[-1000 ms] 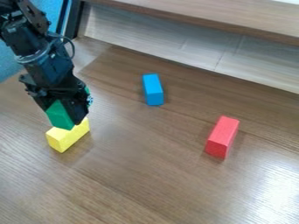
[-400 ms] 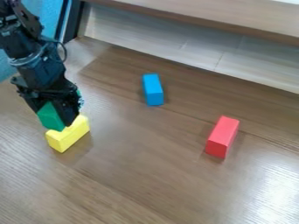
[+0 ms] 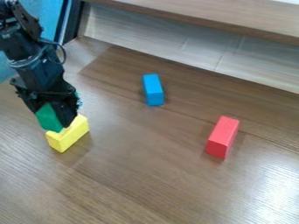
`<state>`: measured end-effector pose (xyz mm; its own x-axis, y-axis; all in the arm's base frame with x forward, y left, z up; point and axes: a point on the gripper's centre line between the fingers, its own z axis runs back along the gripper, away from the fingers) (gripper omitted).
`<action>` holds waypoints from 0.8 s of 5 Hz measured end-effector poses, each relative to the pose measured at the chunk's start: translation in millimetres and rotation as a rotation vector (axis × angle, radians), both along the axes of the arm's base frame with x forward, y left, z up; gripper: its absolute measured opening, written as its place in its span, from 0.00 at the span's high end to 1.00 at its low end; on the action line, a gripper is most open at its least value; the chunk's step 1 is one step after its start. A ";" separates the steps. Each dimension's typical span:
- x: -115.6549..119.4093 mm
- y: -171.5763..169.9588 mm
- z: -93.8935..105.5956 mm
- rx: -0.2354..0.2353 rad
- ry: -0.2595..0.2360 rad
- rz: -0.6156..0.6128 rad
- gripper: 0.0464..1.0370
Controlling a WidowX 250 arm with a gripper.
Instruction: Put the green arch to the yellow arch
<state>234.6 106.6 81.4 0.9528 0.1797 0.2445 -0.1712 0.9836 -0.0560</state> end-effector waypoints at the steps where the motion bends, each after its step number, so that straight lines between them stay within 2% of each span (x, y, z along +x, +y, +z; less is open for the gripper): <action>1: -0.3 4.4 -1.9 0.010 0.003 0.009 0.44; 4: -0.4 10.4 -8.5 0.033 0.016 0.015 0.44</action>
<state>234.3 117.0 72.8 0.9541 0.1858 0.2348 -0.1862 0.9823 -0.0208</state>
